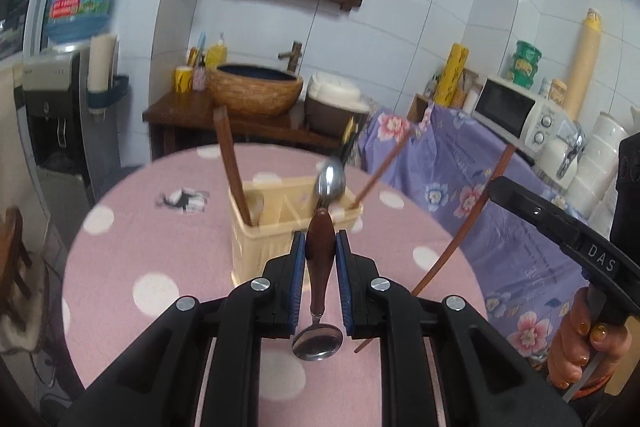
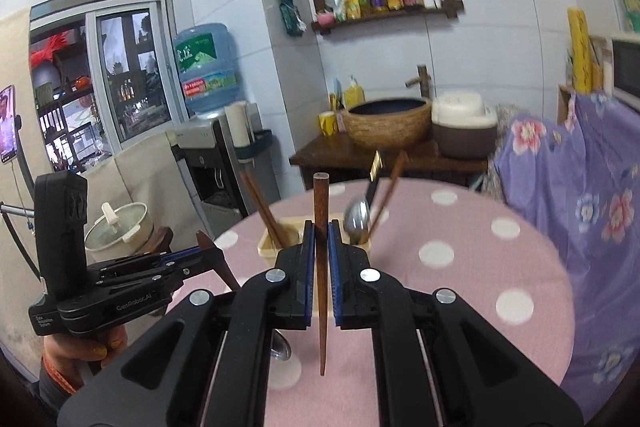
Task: Organize utensils
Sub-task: 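Lower the spoon and chopstick into the beige holder with both tools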
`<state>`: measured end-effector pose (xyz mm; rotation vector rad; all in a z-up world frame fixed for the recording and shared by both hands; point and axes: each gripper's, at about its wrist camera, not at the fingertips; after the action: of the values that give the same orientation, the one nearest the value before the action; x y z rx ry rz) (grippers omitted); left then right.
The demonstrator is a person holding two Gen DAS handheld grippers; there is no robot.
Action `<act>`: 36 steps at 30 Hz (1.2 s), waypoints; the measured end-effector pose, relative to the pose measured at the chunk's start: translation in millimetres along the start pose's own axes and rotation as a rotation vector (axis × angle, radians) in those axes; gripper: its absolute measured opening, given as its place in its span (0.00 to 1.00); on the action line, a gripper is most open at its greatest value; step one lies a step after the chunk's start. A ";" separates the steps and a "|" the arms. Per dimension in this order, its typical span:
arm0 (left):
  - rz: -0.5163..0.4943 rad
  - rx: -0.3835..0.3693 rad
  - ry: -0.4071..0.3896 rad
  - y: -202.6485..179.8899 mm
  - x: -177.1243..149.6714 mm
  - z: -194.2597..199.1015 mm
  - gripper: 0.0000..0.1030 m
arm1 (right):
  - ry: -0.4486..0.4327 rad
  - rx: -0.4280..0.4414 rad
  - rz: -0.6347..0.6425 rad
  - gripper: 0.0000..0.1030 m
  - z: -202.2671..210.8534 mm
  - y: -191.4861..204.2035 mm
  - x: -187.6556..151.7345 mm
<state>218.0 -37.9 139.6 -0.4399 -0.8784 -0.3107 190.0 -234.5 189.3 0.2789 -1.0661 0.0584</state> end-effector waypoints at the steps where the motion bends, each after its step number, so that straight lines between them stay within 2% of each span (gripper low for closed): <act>1: -0.009 0.003 -0.017 -1.8 13.2 3.5 0.16 | -0.018 -0.006 0.014 0.07 -1.2 4.1 16.8; 4: -0.014 0.014 -0.063 -4.2 54.5 12.2 0.16 | -0.075 -0.024 0.044 0.07 -2.2 14.0 60.2; 7: -0.020 0.058 -0.107 -6.4 85.6 14.0 0.16 | -0.139 -0.056 0.057 0.08 -7.5 21.8 101.0; 10: -0.033 0.104 -0.121 -9.0 100.9 2.1 0.16 | -0.163 -0.077 0.066 0.07 -21.3 25.1 117.9; 13: -0.030 0.125 -0.090 -5.8 97.7 -22.1 0.16 | -0.142 -0.097 0.051 0.08 -51.3 20.0 108.8; 19: -0.015 0.196 -0.006 11.7 63.2 -75.1 0.16 | -0.010 -0.104 -0.006 0.08 -108.0 0.3 63.7; 23: 0.006 0.197 0.058 23.5 39.5 -101.7 0.16 | 0.047 -0.106 -0.021 0.07 -129.8 -6.8 38.2; 28: -0.018 0.217 0.049 20.9 28.0 -108.5 0.16 | 0.074 -0.121 -0.017 0.07 -143.0 -12.2 22.9; 31: -0.023 0.196 0.057 19.5 27.5 -107.8 0.16 | 0.063 -0.119 -0.007 0.08 -140.4 -13.0 17.0; 33: -0.039 0.204 0.030 17.4 24.7 -99.8 0.18 | 0.046 -0.117 -0.002 0.22 -135.2 -13.0 14.3; 35: -0.046 0.211 0.004 16.2 18.5 -88.7 0.37 | -0.005 -0.133 0.010 0.73 -120.4 -12.1 9.5; 36: -0.040 0.208 -0.012 17.1 15.1 -82.2 0.57 | -0.054 -0.143 0.014 0.77 -107.9 -12.5 5.6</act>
<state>289.5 -64.6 101.6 -0.2318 -0.9216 -0.2503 287.2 -219.6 142.9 0.1440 -1.1204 -0.0127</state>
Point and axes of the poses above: each gripper's, at about its wrist camera, not at the fingertips, and z roughly against the way its jaws point, y to its left, x to its top, and after that the axes turned 5 degrees about y, right-handed
